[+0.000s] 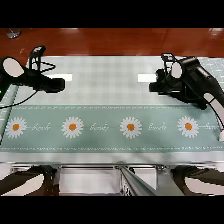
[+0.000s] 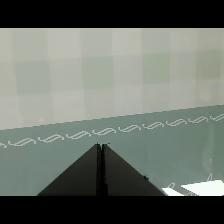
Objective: Fold the shirts.
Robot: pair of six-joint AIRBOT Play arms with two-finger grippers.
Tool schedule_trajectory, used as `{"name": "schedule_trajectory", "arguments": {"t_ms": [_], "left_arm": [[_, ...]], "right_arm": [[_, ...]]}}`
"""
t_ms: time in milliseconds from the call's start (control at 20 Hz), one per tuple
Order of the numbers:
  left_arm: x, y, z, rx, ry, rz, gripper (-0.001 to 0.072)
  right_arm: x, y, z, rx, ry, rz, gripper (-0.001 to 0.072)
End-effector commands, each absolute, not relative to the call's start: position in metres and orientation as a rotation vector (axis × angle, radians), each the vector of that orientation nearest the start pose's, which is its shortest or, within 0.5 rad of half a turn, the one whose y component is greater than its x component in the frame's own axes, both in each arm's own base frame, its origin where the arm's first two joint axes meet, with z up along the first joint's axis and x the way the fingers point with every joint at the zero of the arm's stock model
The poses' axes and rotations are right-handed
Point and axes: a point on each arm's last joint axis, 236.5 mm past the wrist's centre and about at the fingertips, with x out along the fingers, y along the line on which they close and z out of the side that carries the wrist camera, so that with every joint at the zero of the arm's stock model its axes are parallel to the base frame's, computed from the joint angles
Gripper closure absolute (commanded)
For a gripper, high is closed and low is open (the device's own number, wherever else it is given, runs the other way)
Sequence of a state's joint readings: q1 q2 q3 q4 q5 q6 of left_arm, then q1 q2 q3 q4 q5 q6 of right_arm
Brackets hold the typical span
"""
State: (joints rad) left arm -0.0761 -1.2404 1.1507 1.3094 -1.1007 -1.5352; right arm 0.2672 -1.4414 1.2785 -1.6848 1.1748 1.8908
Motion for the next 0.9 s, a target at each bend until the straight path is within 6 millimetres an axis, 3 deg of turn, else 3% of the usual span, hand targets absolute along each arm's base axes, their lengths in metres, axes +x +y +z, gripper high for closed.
{"name": "schedule_trajectory", "arguments": {"t_ms": [0, 550, 650, 750, 800, 850], "left_arm": [[0.388, -0.084, 0.031, -0.167, 1.188, -0.221, 0.0681], [0.389, -0.084, 0.031, -0.167, 1.181, -0.220, 0.0681], [0.402, -0.083, 0.035, -0.172, 1.129, -0.212, 0.0681], [0.413, -0.082, 0.039, -0.174, 1.082, -0.205, 0.0680], [0.423, -0.081, 0.042, -0.178, 1.039, -0.196, 0.0608], [0.432, -0.080, 0.042, -0.181, 1.009, -0.189, 0.0290]], "right_arm": [[0.402, 0.085, -0.014, -0.013, 1.316, -0.044, 0.0686], [0.402, 0.085, -0.014, -0.012, 1.314, -0.044, 0.0686], [0.415, 0.089, -0.011, -0.001, 1.258, -0.027, 0.0686], [0.441, 0.089, -0.001, -0.029, 1.142, -0.007, 0.0684], [0.456, 0.082, 0.007, -0.075, 1.071, -0.019, 0.0612], [0.474, 0.069, 0.018, -0.133, 0.986, -0.047, 0.0208]]}}
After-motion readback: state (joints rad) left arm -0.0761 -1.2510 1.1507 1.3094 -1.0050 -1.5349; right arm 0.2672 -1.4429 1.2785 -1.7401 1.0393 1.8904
